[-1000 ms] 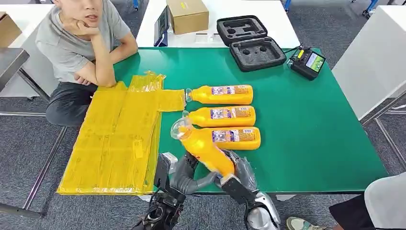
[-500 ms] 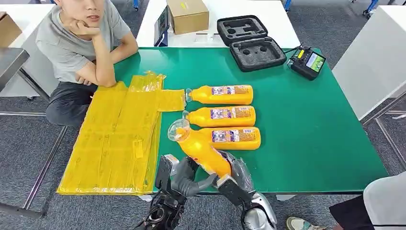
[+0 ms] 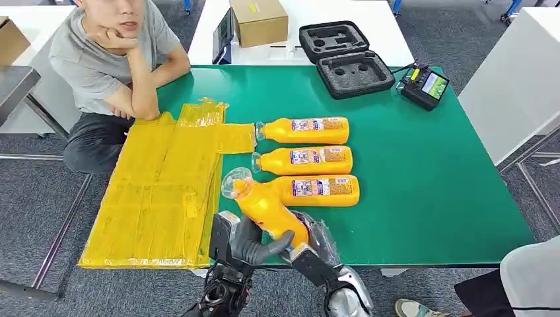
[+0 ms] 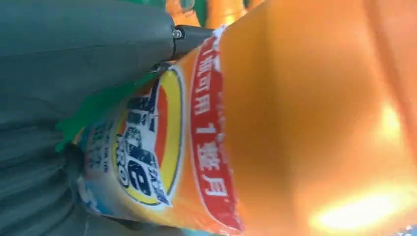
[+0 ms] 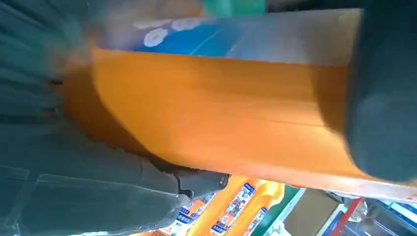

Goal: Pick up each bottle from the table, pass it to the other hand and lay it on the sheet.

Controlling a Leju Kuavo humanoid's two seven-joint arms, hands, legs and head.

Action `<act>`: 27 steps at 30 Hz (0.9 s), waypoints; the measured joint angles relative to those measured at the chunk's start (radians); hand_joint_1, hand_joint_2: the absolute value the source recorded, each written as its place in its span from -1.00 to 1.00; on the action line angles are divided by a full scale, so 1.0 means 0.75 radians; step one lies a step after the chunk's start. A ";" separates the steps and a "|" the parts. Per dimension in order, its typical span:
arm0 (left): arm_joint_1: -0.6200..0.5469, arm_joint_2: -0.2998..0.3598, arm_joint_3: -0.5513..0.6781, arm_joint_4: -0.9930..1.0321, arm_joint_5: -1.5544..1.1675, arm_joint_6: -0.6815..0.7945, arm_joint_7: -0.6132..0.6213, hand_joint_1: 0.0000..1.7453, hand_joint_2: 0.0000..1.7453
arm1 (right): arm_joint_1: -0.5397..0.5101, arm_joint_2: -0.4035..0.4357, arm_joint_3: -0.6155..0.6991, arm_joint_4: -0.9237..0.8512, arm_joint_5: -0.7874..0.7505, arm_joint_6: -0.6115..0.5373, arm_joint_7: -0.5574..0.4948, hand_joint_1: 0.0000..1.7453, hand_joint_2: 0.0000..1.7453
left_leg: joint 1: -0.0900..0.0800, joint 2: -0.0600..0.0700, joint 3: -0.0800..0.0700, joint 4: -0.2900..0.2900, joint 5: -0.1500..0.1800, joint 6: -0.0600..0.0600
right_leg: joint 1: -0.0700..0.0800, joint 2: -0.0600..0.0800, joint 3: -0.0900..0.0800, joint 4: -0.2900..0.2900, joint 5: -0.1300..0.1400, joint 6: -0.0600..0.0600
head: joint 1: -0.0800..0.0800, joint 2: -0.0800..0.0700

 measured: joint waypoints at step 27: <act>-0.006 -0.003 -0.010 -0.011 0.026 0.009 -0.015 1.00 1.00 | 0.000 0.005 0.013 0.024 -0.016 -0.014 0.001 -1.00 1.00 | 0.000 0.000 0.000 0.000 0.000 0.000 | 0.000 0.000 0.000 0.000 0.000 0.000 | 0.000 0.000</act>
